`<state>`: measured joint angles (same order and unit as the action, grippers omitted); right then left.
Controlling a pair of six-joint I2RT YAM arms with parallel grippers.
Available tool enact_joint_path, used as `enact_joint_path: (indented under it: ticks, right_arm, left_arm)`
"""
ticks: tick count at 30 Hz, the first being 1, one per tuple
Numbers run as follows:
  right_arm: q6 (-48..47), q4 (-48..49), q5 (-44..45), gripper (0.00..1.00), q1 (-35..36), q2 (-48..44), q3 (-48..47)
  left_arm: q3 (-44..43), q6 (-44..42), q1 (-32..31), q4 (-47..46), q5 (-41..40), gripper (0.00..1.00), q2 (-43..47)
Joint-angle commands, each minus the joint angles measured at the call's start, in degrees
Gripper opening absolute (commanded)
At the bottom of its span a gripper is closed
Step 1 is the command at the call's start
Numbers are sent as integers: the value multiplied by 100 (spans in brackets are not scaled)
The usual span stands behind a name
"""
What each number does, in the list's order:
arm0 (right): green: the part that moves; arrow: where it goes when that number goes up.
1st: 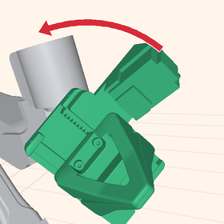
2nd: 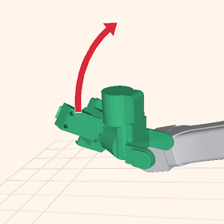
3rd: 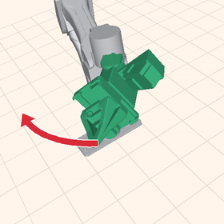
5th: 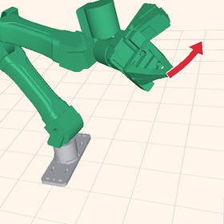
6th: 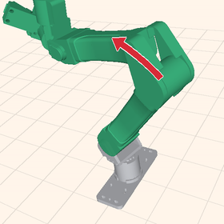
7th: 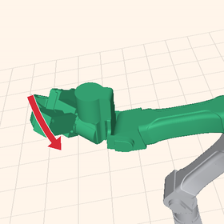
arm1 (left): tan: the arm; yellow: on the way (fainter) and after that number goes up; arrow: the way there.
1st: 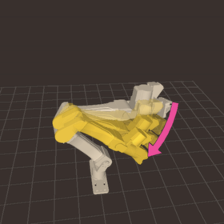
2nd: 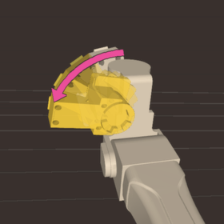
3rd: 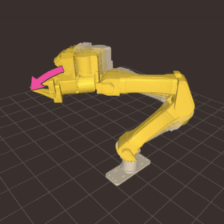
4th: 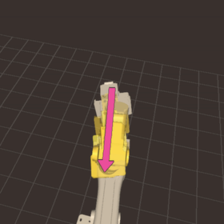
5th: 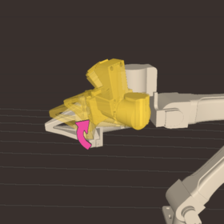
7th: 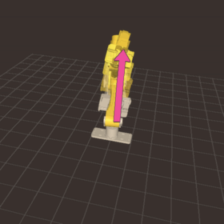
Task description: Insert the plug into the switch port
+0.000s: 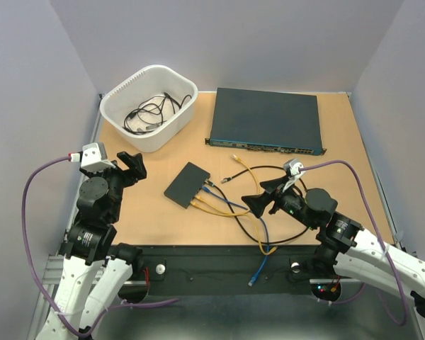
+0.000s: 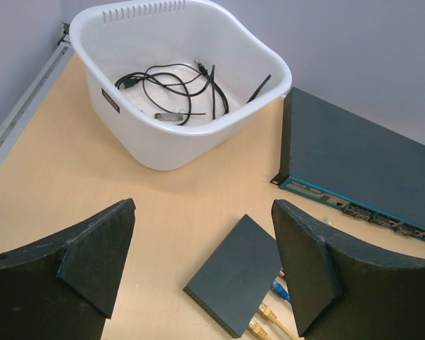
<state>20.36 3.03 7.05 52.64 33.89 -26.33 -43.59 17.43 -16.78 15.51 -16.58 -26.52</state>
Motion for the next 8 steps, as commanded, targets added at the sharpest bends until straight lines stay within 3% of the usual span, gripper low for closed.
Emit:
enact_joint_path:
  ticks: [1, 8]
  right_arm:
    - [-32, 189, -2, 100, 62, 12, -57]
    - [3, 198, 120, 100, 53, 144, -118]
  left_arm:
    - [44, -56, 16, -162, -74, 89, 24]
    - [27, -64, 16, -188, -82, 89, 33]
